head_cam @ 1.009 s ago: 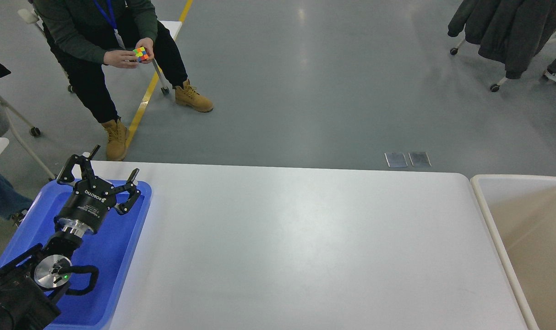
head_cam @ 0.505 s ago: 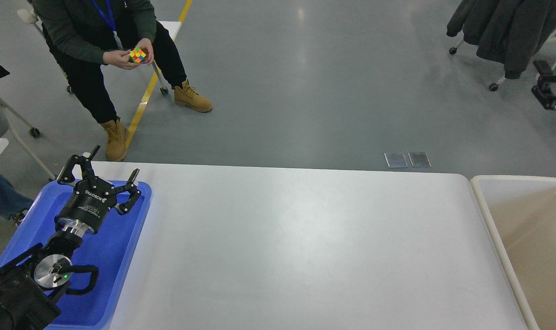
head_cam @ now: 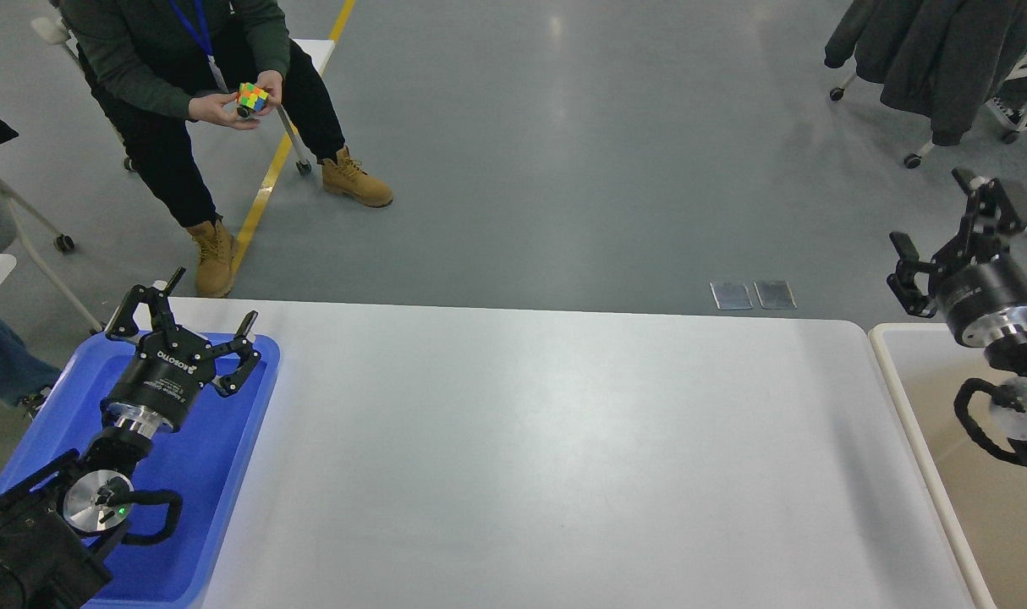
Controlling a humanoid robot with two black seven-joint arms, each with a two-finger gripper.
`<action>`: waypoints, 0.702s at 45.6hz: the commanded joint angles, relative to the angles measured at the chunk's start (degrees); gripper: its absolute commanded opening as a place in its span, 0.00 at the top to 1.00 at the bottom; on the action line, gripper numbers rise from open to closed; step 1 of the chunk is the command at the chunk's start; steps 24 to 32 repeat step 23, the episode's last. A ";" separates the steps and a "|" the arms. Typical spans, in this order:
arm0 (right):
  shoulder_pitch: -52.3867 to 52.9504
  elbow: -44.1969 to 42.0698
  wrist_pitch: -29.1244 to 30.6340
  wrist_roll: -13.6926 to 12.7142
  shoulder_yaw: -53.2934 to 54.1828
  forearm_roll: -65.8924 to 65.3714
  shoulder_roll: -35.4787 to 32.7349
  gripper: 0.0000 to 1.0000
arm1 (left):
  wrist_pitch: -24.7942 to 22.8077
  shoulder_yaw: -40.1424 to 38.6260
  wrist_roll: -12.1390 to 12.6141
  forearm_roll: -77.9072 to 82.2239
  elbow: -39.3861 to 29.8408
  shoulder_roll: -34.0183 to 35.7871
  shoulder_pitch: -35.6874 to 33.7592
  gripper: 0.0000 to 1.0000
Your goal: Tidy desktop
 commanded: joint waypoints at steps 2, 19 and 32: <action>-6.14 -0.09 -0.02 8.90 0.36 -0.49 8.18 0.00 | 0.00 0.00 0.01 -0.01 0.00 0.00 0.00 0.01; -9.13 -0.70 -0.11 9.70 0.27 -0.58 11.53 0.00 | 0.00 0.00 0.01 0.08 0.00 0.00 0.00 0.01; -9.48 -0.70 -0.20 9.70 0.18 -0.58 11.53 0.00 | 0.00 0.00 0.01 0.07 0.00 0.00 0.00 0.01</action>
